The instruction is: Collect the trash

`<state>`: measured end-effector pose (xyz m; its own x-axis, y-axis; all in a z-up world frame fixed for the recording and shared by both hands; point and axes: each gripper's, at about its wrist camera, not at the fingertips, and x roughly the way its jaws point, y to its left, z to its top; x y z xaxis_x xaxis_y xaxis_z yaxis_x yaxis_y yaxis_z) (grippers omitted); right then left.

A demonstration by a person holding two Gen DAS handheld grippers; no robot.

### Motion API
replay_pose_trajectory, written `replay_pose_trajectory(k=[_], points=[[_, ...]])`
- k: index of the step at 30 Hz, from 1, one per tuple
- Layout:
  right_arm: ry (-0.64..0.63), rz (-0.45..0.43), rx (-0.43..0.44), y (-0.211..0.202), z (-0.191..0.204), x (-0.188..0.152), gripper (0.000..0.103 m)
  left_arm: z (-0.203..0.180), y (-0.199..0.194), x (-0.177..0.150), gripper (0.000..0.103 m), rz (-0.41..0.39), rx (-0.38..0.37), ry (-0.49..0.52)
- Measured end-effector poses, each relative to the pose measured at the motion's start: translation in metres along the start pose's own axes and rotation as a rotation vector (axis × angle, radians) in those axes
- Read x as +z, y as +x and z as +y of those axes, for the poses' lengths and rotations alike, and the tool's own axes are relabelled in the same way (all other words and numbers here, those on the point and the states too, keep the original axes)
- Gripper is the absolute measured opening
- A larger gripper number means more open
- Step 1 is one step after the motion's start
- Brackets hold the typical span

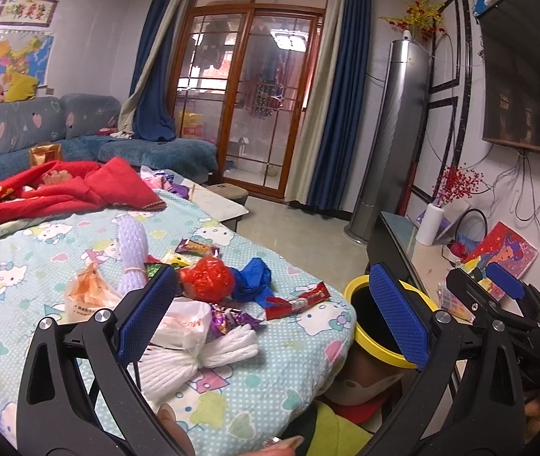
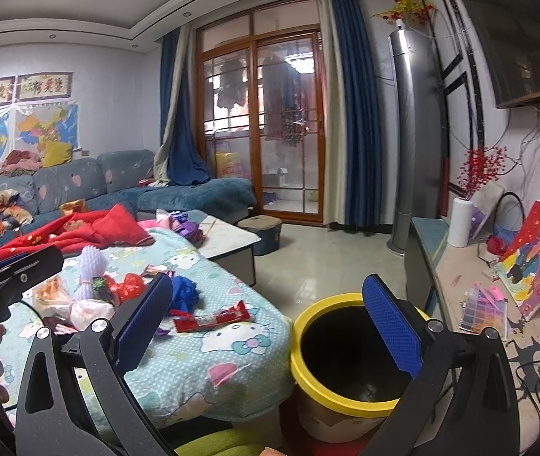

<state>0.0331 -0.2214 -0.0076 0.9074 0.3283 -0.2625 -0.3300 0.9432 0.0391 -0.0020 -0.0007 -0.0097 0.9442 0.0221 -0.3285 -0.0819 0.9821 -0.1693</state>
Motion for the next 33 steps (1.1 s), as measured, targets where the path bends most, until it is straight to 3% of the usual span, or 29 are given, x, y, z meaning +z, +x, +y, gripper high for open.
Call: replay_pose_trajectory(k=[21,33], points=[[-0.103,0.162,0.277,0.048,0.085,-0.008,0.097,0.077,-0.004,0.015,0.093,0.003,0.21,-0.112],[-0.076,0.329,0.348,0.1,0.104,-0.025,0.095,0.145,0.018,0.004,0.093,0.117,0.34,-0.212]])
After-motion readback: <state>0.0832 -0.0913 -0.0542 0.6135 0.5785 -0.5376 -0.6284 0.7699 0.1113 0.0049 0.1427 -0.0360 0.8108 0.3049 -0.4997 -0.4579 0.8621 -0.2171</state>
